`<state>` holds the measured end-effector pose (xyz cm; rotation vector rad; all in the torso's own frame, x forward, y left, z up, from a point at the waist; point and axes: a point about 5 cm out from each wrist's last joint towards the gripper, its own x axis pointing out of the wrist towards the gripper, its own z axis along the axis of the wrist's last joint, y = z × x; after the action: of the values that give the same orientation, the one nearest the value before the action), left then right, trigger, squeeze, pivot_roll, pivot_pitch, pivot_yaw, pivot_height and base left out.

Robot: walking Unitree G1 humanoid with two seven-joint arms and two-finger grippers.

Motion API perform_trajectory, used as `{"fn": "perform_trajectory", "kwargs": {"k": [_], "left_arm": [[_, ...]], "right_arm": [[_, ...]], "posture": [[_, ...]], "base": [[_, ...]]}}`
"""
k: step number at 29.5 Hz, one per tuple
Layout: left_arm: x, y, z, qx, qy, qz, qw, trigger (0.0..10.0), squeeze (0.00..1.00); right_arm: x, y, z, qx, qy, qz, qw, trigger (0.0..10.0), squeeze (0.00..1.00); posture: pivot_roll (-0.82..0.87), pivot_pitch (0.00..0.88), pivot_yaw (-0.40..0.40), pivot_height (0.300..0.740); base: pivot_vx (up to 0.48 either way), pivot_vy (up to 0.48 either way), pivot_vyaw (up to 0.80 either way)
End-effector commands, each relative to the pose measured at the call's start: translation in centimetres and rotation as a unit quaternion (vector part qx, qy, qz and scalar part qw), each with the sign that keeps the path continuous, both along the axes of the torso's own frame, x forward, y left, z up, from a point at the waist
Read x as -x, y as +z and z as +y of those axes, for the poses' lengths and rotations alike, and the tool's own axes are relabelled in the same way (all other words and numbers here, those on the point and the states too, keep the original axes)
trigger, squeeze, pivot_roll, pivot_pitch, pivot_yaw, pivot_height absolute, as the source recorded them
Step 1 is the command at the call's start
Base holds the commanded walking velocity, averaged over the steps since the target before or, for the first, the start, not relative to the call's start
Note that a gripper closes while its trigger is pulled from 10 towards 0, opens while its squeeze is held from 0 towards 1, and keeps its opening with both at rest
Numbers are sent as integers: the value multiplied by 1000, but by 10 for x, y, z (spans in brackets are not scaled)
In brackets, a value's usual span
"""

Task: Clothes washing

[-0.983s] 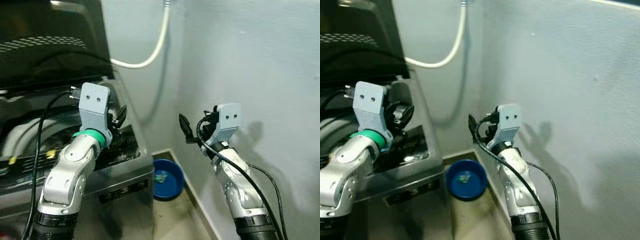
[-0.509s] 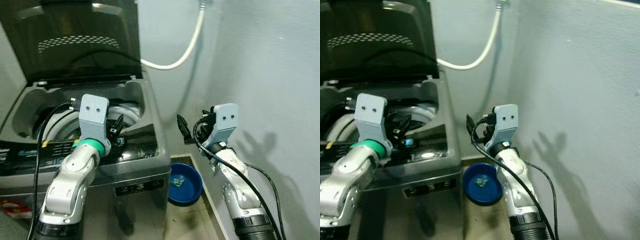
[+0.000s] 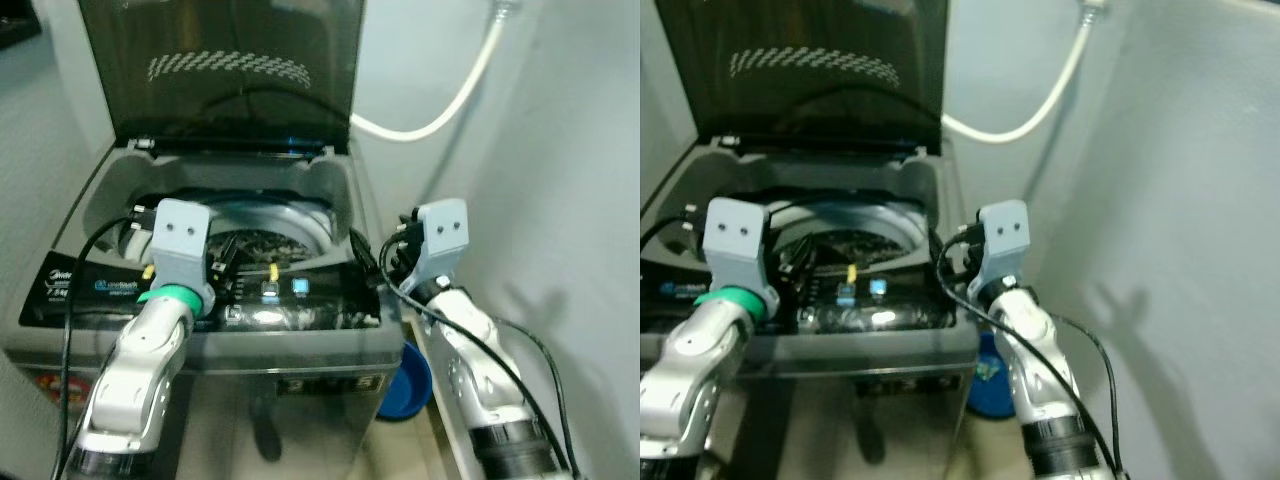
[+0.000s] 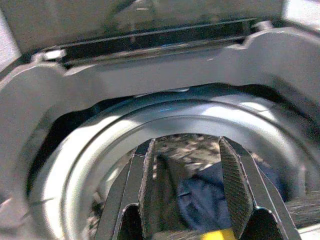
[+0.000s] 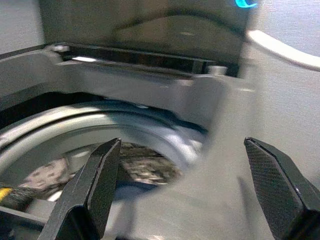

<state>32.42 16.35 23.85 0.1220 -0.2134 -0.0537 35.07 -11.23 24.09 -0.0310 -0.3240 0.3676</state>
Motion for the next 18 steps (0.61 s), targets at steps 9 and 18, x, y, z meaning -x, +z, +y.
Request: {"fn": "perform_trajectory", "kwargs": {"k": [9,18], "left_arm": [[0,-3,4,16,18,4,1000,10000,0],[1,-10,7,26,26,4,999,10000,0]], "right_arm": [[3,-13,-9,-22,-23,10,999,10000,0],[2,-19,1,-40,-14,23,999,10000,0]], "posture": [[35,65,-2,740],[29,62,23,740]], "base": [[0,0,800],[0,0,800]]}}
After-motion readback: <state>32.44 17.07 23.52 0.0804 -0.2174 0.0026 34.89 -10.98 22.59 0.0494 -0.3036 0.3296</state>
